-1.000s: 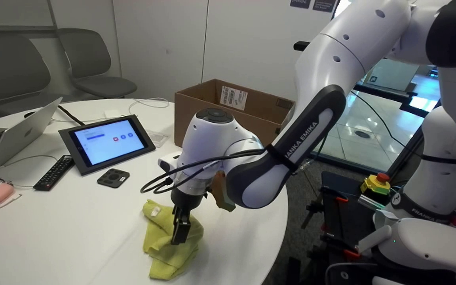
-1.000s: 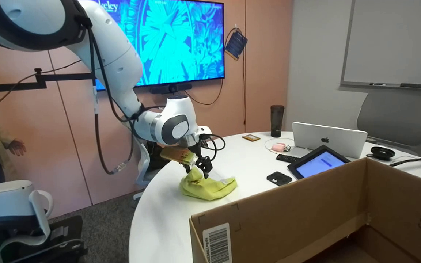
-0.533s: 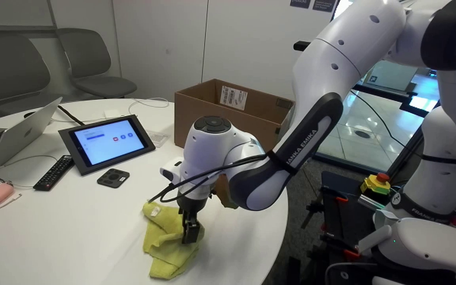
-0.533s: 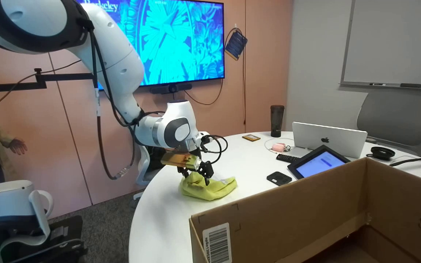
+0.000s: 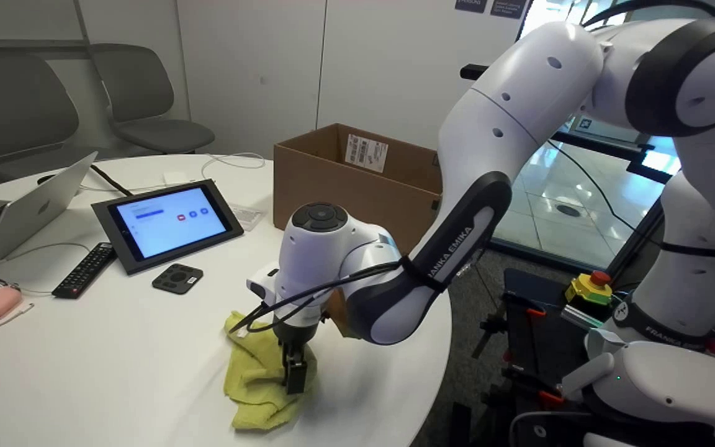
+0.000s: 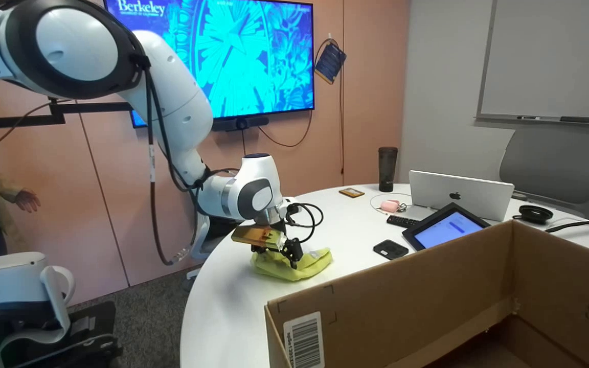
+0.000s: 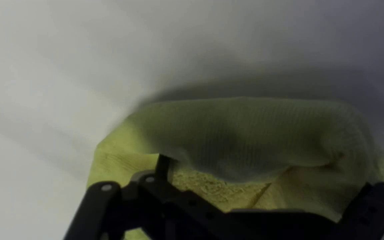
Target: Put the marker on the towel, fold the towel twice, place the towel inside the box
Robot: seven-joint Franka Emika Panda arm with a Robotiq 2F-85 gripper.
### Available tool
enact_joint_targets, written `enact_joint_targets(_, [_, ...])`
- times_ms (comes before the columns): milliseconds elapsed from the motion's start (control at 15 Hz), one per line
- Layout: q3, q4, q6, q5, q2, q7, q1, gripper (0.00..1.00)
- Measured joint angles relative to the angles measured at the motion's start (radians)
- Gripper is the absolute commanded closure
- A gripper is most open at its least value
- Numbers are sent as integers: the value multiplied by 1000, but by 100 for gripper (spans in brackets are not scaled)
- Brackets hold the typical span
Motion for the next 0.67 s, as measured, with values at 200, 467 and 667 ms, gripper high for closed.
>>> enact_joint_targets(200, [0, 46, -24, 10, 49, 15, -5, 0])
enact_joint_targets(467, [2, 90, -75, 34, 71, 35, -9, 32])
enact_joint_targets(667, [1, 106, -99, 40, 72, 57, -10, 57])
